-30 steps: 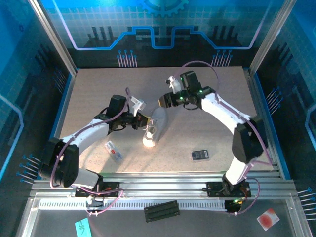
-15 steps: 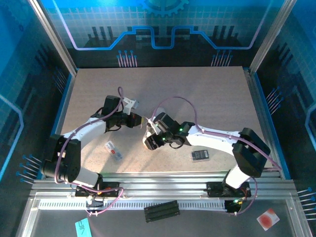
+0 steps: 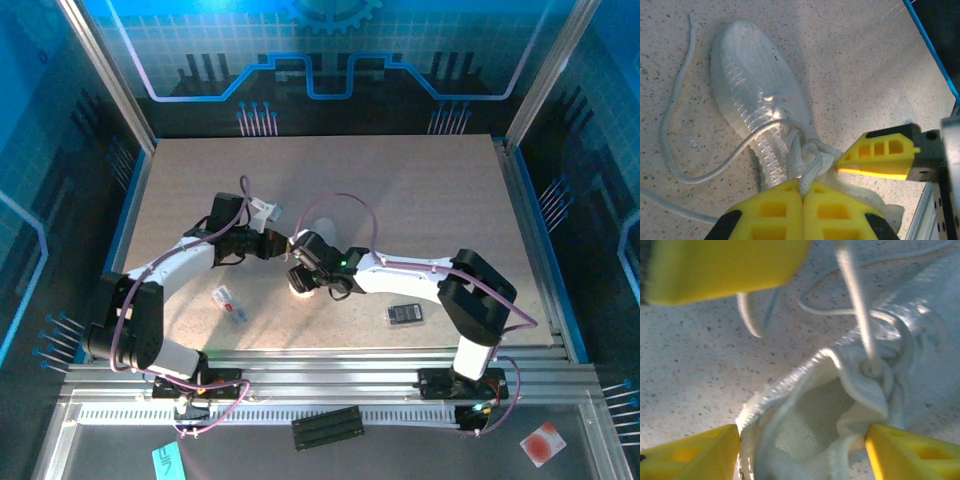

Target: Tie the shoes

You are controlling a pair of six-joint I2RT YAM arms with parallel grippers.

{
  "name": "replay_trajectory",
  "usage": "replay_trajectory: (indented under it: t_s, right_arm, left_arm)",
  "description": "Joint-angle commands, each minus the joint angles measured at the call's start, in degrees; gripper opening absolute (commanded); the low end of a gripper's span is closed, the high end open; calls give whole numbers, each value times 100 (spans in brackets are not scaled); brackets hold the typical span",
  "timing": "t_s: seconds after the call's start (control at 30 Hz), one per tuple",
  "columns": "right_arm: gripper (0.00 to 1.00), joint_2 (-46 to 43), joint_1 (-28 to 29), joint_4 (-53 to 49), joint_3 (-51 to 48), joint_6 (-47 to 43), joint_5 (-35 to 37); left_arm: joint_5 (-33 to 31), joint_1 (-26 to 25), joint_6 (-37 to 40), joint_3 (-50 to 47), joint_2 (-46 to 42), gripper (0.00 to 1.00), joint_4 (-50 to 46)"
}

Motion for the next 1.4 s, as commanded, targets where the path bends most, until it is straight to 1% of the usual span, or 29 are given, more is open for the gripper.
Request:
replay_trajectory:
  t_s: [0.0, 0.1, 0.13, 0.27, 0.37, 0.47, 0.67, 0.77, 0.83, 0.93, 1.03, 1.13, 1.2, 1.37]
  right_arm:
    - [61, -567, -282, 93, -428, -109, 392]
    - [53, -819, -374, 100, -650, -301, 224]
    - [52, -833, -383, 30, -646, -351, 213]
    - [51, -841, -399, -169, -582, -496, 264]
    - [51, -889, -420, -303, -540, -602, 239]
    - [54, -1080, -469, -423, -608, -652, 228]
    - [58, -2221, -555, 578, -1280, -1137, -664]
    - [59, -2441, -771, 916, -1374, -1322, -1238]
    - [61, -2363, -920, 959, -1296, -1522, -1564]
    - [63, -2149, -995, 1207, -1231, -2020, -1803]
    - [67, -1875, -1073, 1537, -1183, -2361, -1979]
    - [70, -1572, -1237, 1824, -1117, -2393, -2335]
    - [71, -1382, -1307, 2018, -1090, -2391, -2449]
    - [72, -888, -1356, 2246, -815, -2273, -2466]
  left_arm:
    - [242, -2, 424, 177, -217, 0, -266]
    - [343, -103, 645, 250, -239, 0, -308]
    - [375, -147, 677, 293, -227, 0, -311]
    - [376, -342, 704, 389, -198, 0, -274]
    - [325, -426, 577, 445, -175, 0, -240]
    - [298, -543, 437, 493, -192, 0, -214]
    - [301, -733, -98, 717, -211, 0, -203]
    - [280, -761, -358, 890, -131, 0, -233]
    - [219, -761, -492, 1111, 15, 0, -449]
    - [243, -776, -562, 1437, 263, 0, -751]
    - [253, -803, -727, 1516, 368, 0, -702]
    - [275, -829, -883, 1598, 453, 0, -659]
    - [322, -844, -933, 1669, 534, 0, -703]
    - [352, -858, -906, 1720, 649, 0, -815]
